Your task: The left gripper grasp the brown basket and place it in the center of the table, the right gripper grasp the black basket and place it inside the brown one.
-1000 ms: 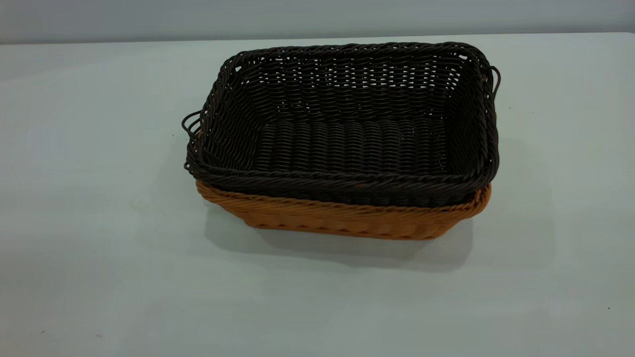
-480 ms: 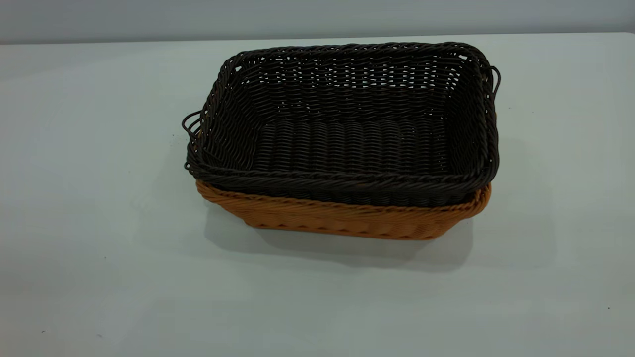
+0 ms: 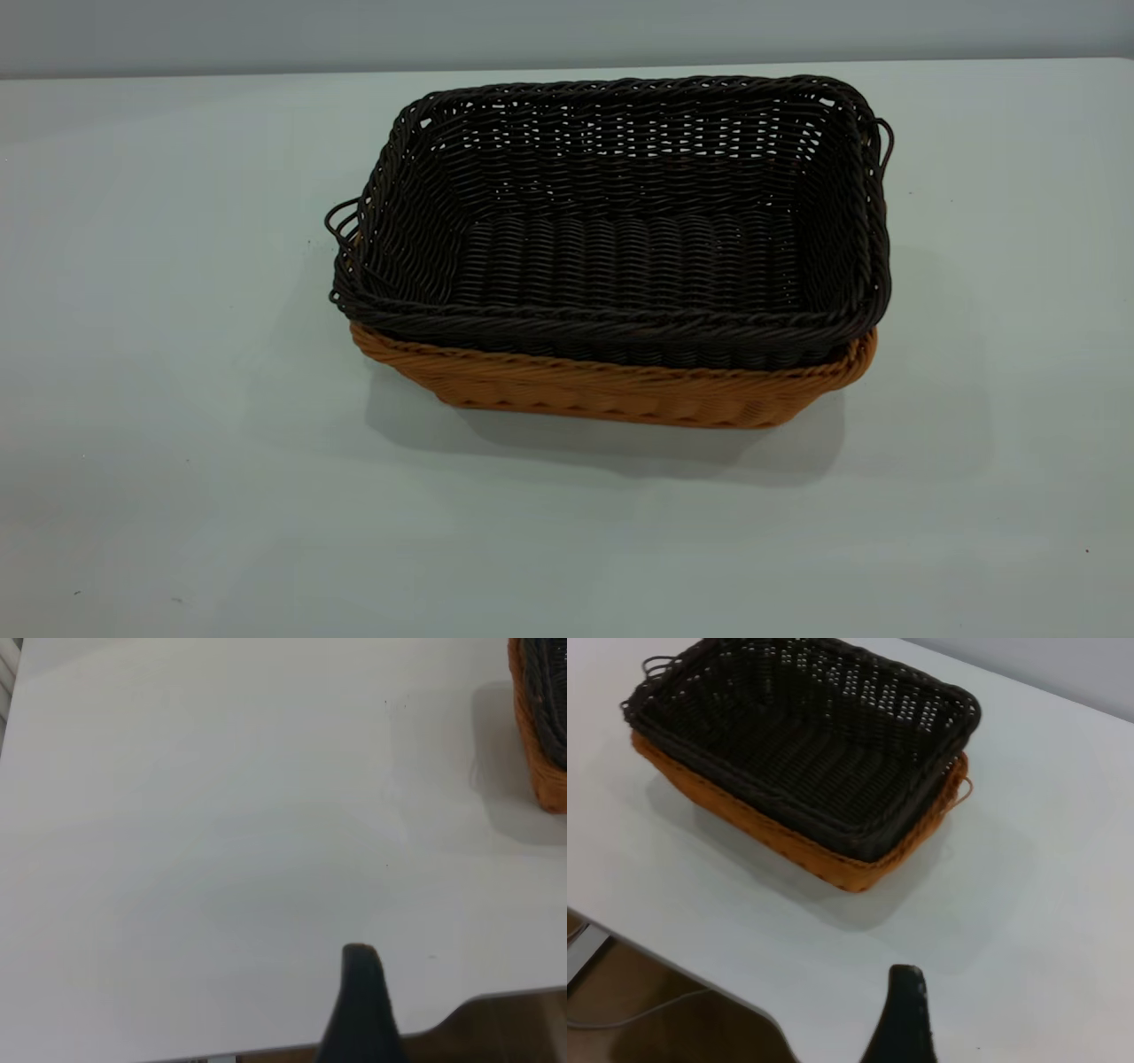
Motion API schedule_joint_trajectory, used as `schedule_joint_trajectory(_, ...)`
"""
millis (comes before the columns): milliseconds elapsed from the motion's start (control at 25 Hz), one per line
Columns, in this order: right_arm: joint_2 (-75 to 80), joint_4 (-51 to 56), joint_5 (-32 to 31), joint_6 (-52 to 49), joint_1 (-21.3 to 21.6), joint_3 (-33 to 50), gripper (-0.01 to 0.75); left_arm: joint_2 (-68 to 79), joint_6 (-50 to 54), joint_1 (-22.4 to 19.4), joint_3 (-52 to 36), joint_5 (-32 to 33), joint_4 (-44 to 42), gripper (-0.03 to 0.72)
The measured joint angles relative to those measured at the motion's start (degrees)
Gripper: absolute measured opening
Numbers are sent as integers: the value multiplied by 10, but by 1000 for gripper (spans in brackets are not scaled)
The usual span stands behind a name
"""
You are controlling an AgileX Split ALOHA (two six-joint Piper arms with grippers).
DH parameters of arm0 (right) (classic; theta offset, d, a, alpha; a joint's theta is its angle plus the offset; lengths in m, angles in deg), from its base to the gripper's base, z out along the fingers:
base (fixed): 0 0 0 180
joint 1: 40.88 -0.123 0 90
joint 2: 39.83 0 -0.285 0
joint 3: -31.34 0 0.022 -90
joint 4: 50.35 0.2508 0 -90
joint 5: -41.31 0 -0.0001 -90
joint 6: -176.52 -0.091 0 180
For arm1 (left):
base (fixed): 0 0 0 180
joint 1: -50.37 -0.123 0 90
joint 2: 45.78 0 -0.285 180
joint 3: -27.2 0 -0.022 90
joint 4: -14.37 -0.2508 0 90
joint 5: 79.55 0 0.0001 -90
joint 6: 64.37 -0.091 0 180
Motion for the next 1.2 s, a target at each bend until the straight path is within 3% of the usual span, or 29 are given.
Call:
schedule_joint_trajectory(160, 0, -32, 9, -9, 36, 0, 552, 0, 0, 0, 0, 0, 0, 509)
schedule_joint_trajectory(320, 0, -93, 15, -97, 63, 0, 552, 0, 0, 0, 0, 0, 0, 509)
schedule_joint_trajectory(600, 0, -151, 16, -193, 63, 1, 552, 0, -1, 0, 0, 0, 0, 509)
schedule_joint_trajectory(1200, 0, -157, 30, -221, 63, 12, 552, 0, -1, 0, 0, 0, 0, 509)
